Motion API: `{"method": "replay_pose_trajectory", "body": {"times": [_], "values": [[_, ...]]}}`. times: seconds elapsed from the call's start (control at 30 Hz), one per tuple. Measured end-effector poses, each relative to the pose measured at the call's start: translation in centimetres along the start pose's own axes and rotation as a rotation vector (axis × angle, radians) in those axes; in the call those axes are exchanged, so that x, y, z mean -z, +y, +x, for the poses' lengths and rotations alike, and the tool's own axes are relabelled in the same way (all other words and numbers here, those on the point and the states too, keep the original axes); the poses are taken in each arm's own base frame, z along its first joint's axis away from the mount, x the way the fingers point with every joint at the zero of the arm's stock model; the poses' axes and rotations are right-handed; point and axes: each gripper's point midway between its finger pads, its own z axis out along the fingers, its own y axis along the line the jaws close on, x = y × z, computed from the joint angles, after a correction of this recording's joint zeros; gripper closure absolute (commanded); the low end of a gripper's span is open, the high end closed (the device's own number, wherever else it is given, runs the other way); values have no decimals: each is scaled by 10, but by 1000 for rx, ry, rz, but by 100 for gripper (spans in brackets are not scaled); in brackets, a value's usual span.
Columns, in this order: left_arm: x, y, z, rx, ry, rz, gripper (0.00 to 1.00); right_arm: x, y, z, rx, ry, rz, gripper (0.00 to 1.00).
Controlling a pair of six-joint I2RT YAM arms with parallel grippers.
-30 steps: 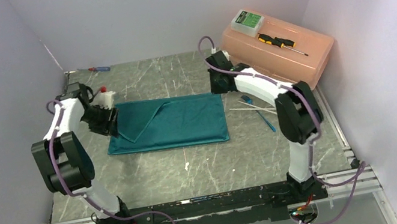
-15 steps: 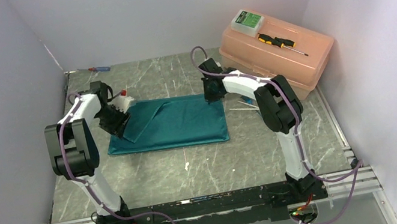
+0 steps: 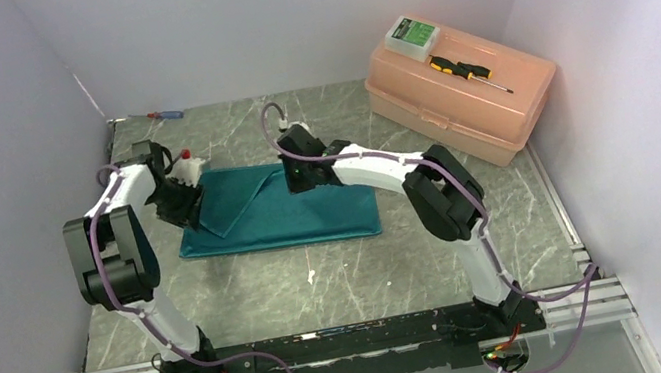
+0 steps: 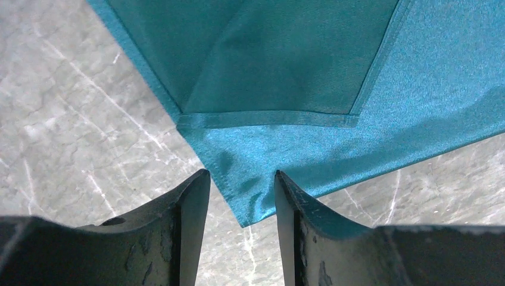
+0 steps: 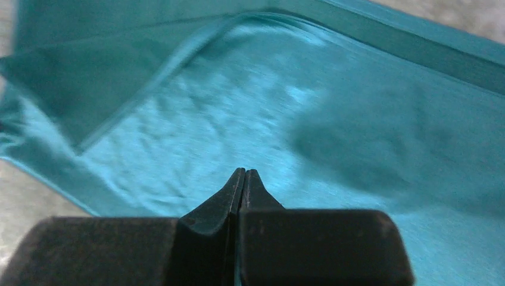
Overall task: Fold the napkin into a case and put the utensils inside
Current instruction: Smooth out the rectangle-folded napkin at the center of the board.
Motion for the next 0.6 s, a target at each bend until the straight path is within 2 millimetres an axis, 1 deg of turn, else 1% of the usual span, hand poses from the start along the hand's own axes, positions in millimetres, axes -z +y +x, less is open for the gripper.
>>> {"method": "replay_pose_trajectory", "body": {"times": [0.03, 0.1, 0.17, 0.23, 0.37, 0.47, 0.53, 0.6], "values": [[3, 4, -1, 17, -16, -6, 52, 1, 12, -2, 0, -8, -33, 100], [4, 5, -2, 42, -31, -5, 53, 0, 28, -13, -7, -36, -76, 100], [4, 2, -3, 72, -48, 22, 53, -5, 40, -26, -21, -72, -117, 100], [6, -2, -4, 103, -66, 58, 52, -13, 49, -32, -28, -91, -146, 100], [15, -1, -3, 169, -119, 118, 51, -37, 60, -32, -31, -92, -167, 100], [22, 0, 0, 197, -144, 146, 52, -56, 72, -29, -19, -89, -181, 100], [24, -1, 1, 197, -154, 155, 52, -68, 82, -25, -10, -88, -194, 100], [23, -4, 4, 190, -151, 165, 53, -76, 87, -20, -4, -81, -198, 100]]}}
